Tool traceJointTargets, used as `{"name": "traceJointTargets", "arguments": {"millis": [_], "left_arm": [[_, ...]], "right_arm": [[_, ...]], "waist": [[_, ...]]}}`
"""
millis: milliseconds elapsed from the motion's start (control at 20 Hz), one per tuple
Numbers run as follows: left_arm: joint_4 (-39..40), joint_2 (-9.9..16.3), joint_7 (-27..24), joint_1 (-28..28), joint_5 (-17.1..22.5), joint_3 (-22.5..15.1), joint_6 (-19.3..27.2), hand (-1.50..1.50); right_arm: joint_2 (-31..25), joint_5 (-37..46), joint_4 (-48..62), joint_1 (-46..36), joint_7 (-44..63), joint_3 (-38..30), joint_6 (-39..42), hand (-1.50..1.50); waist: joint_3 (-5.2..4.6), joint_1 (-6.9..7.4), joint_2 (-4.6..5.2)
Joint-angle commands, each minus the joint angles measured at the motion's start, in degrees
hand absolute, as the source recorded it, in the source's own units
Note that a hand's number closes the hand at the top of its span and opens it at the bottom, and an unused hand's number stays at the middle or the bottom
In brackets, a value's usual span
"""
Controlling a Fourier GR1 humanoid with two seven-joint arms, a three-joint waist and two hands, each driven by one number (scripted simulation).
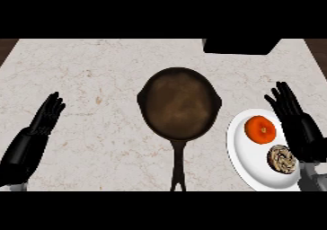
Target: Pick the cupcake from the plate and place it in the pan
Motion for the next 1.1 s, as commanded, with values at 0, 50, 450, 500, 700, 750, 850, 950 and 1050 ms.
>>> {"name": "traceJointTargets", "arguments": {"millis": [0, 50, 450, 500, 700, 750, 850, 950, 1050], "left_arm": [[1.7, -2.1, 1.9, -1.6, 1.7, 1.2, 0.9, 0.0], [1.3, -1.5, 3.3, -2.1, 2.0, 1.9, 1.7, 0.0], [2.9, -5.7, 12.2, -4.8, 6.3, 3.2, 6.7, 0.0], [3.0, -5.3, 12.7, -5.7, 6.0, 3.3, 6.7, 0.0], [3.3, -6.0, 15.4, -8.4, 5.9, 2.8, 7.8, 0.0], [3.1, -7.4, 15.7, -9.4, 5.0, 1.8, 9.4, 0.0], [3.7, -6.1, 16.3, -10.1, 5.7, 3.0, 8.5, 0.0], [2.8, -6.6, 17.0, -9.7, 5.7, 2.0, 8.4, 0.0], [4.8, -6.2, 17.8, -12.2, 5.2, 2.4, 8.5, 0.0]], "right_arm": [[-2.4, -2.2, -2.5, -3.3, 1.7, 1.9, 8.4, 1.5], [-4.5, -5.8, -1.8, -6.0, 0.3, 1.9, 16.8, 1.5], [-18.6, -4.1, -2.6, -11.0, -16.8, -1.4, 46.3, 1.5], [-20.3, -2.9, 0.1, -12.0, -19.0, -2.5, 49.2, 1.5], [-26.4, 4.8, 8.4, -13.1, -28.0, -7.0, 55.3, -1.5], [-26.7, 6.6, 8.7, -14.2, -30.2, -7.4, 54.8, -1.5], [-29.2, 10.1, 7.0, -14.7, -33.6, -6.7, 56.0, -1.5], [-30.5, 13.0, 7.1, -16.5, -36.4, -6.4, 54.7, -1.5], [-31.7, 14.5, 7.2, -18.2, -39.0, -5.3, 54.6, -1.5]], "waist": [[2.14, -0.47, -0.69], [2.28, 0.64, -0.42], [2.86, -0.88, -0.08], [2.88, -0.19, 0.31], [2.84, 0.2, 0.63], [2.88, 0.36, 0.63], [2.9, 0.55, 0.53], [2.82, 1.85, 0.44], [2.68, 1.81, 0.67]]}}
